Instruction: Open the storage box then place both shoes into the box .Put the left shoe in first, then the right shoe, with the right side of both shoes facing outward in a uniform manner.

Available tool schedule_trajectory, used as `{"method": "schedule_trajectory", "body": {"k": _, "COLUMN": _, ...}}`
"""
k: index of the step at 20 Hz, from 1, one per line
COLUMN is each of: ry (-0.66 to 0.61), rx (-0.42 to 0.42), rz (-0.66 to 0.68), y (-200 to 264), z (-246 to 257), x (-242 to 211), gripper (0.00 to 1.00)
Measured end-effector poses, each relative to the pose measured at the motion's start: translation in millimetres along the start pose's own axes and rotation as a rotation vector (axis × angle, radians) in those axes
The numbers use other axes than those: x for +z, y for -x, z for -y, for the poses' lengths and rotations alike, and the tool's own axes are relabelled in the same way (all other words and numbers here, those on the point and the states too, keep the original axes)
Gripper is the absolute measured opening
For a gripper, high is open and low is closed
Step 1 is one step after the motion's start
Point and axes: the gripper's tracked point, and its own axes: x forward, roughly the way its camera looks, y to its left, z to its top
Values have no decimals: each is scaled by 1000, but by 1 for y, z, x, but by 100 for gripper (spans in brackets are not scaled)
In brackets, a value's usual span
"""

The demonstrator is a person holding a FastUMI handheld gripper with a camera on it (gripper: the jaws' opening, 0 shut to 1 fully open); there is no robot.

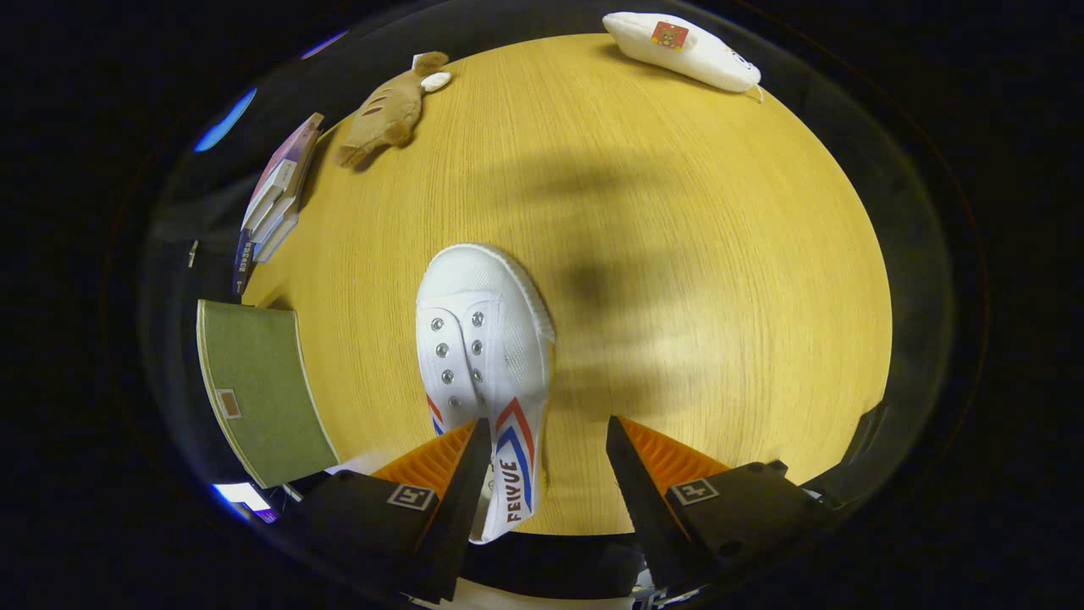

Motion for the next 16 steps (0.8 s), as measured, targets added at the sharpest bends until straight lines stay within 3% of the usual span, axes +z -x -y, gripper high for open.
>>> {"method": "schedule_trajectory", "body": {"k": 6, "ry": 15, "rx": 20, "rz": -30, "y": -20, "z": -9, "x": 3, "gripper": 84}}
{"method": "schedule_trajectory", "body": {"k": 8, "ry": 25, "rx": 38, "rz": -45, "y": -26, "z": -17, "x": 1, "gripper": 79}}
{"method": "schedule_trajectory", "body": {"k": 12, "ry": 36, "rx": 49, "rz": -67, "y": -25, "z": -15, "x": 3, "gripper": 45}}
{"method": "schedule_trajectory", "body": {"k": 15, "ry": -91, "rx": 146, "rz": -56, "y": -19, "z": -12, "x": 7, "gripper": 14}}
{"method": "schedule_trajectory", "body": {"k": 16, "ry": -117, "rx": 161, "rz": -48, "y": -15, "z": -12, "x": 4, "gripper": 14}}
